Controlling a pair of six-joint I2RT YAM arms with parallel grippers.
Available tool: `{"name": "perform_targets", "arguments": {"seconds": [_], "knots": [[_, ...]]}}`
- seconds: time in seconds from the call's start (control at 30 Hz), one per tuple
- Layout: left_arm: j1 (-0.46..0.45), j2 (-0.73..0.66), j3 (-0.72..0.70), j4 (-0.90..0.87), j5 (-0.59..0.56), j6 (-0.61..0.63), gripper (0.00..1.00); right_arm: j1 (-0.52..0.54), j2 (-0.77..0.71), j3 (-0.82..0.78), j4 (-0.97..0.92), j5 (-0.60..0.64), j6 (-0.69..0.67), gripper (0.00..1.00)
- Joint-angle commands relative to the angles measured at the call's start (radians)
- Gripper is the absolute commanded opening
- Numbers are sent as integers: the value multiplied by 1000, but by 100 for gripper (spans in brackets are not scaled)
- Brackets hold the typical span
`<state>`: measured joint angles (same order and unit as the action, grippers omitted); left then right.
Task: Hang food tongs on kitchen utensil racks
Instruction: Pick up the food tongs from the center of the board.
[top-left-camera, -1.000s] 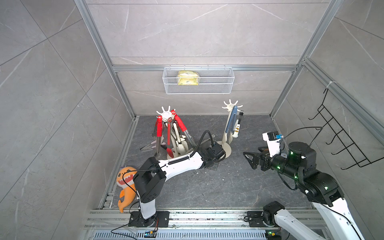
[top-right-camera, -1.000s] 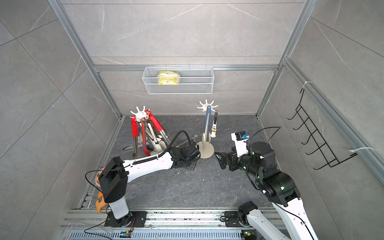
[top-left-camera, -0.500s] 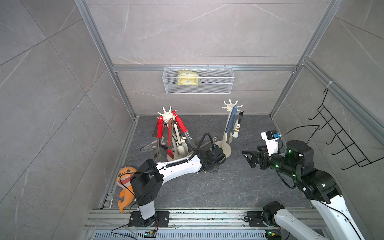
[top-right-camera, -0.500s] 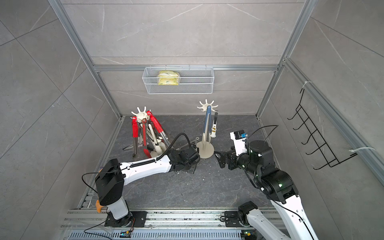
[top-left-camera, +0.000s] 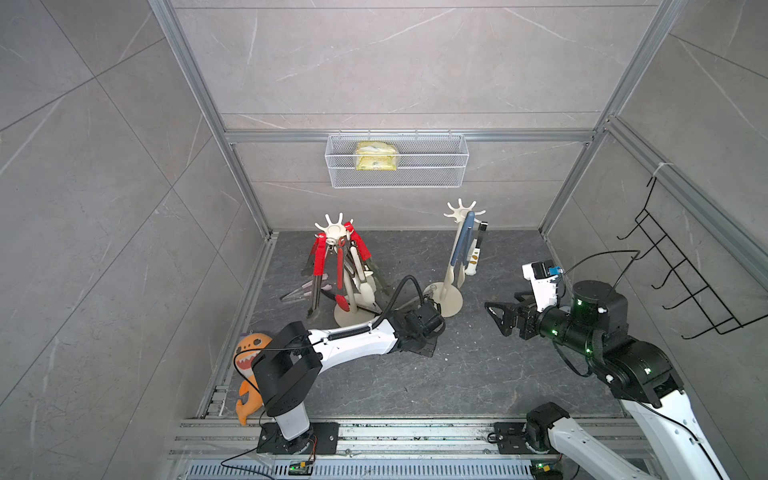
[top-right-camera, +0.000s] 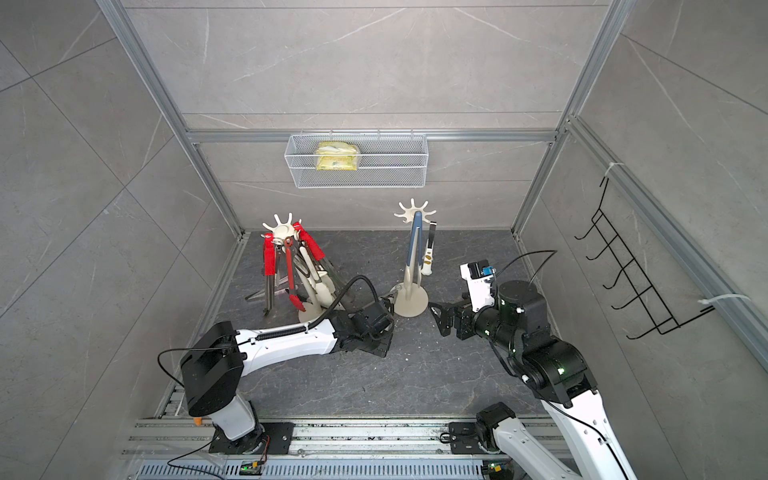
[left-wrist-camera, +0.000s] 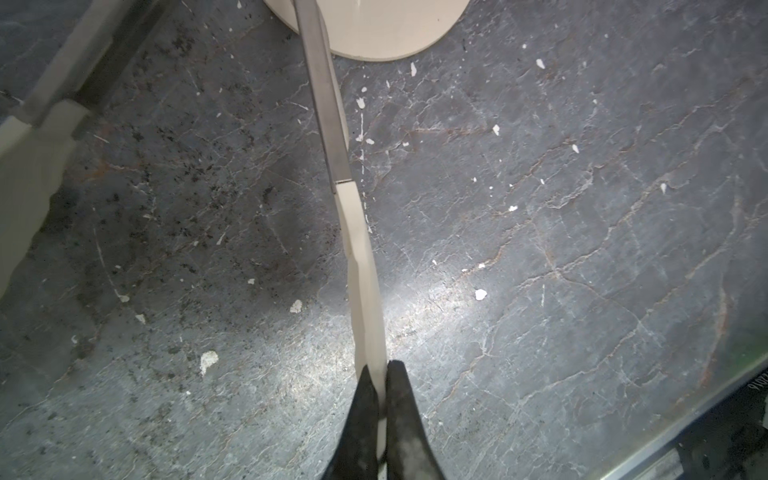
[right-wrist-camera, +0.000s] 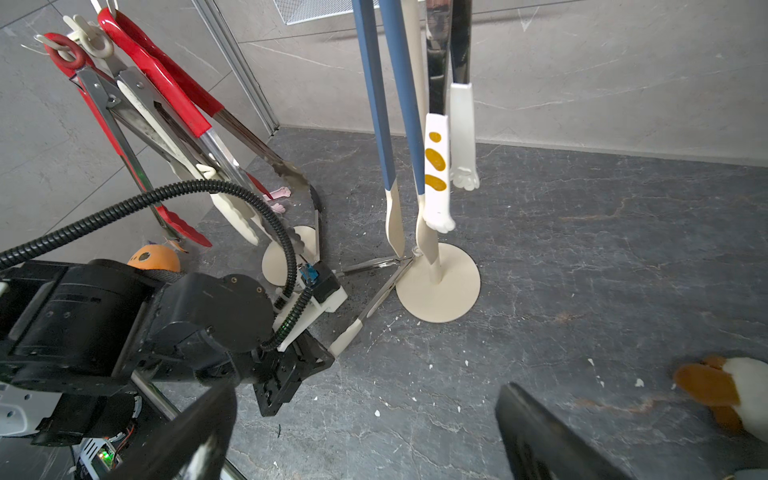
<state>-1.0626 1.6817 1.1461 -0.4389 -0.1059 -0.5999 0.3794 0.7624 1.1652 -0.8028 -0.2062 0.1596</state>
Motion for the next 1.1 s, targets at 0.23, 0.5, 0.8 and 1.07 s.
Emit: {"name": "perform_targets", "arguments": {"seconds": [0.23,0.5,0.8,1.07], "knots": [[-50,-155,-121,109,36,-34,0,5,19,39,26,4,-23,99],[-101,-276,-210,111,-23,-58,0,5,40,49,34,5,-32,100],[-169,-437,-268,77,-141,-70,0,5,76,51,62,3,-35,99],[-259,-550,-263,2,-283,-69,0,6,103,63,81,4,-35,100]]}}
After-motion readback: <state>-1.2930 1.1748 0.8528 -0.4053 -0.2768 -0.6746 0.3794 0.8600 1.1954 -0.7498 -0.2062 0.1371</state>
